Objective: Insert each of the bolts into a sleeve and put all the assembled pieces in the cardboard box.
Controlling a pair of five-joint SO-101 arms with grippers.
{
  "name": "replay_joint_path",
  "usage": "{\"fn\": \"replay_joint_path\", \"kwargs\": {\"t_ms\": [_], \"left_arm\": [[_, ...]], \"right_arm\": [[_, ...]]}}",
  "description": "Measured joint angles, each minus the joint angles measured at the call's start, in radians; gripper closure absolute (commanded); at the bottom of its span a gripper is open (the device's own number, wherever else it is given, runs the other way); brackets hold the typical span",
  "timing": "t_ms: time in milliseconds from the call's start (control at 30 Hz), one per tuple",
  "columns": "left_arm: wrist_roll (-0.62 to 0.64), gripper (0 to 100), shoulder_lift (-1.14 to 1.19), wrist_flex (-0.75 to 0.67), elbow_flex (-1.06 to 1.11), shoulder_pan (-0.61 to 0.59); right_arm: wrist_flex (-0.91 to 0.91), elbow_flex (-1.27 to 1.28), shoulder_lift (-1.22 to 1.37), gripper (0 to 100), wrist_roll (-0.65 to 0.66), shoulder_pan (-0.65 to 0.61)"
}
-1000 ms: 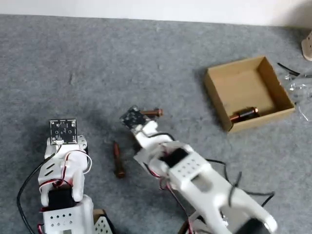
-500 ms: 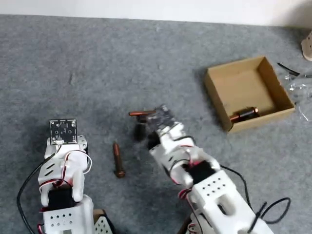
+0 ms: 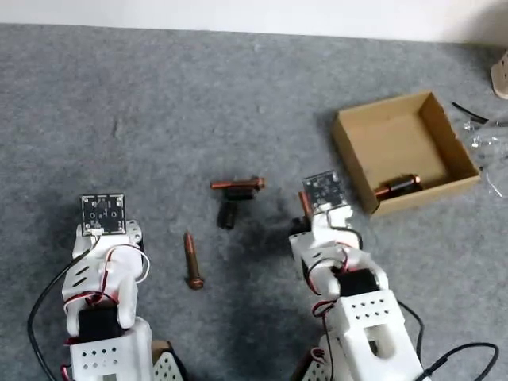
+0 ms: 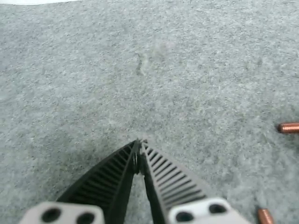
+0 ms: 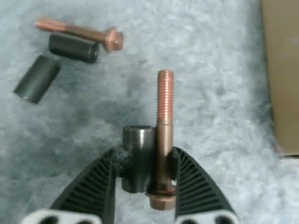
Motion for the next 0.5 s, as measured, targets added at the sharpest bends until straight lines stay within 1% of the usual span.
{"fn": "replay_joint_path", "kwargs": {"t_ms": [100,333,500], "left_arm": [[0.0,99,0.0,0.0,0.0,0.0],[0.0,99,0.0,0.0,0.0,0.0],[0.0,99,0.0,0.0,0.0,0.0]], "right_arm": [[0.0,0.0,0.0,82.2,0.0,0.002],[-0.002,-0.002,-0.011,82.1,0.0,0.002],[-0.002,-0.002,-0.011,82.1,0.0,-0.046]]}}
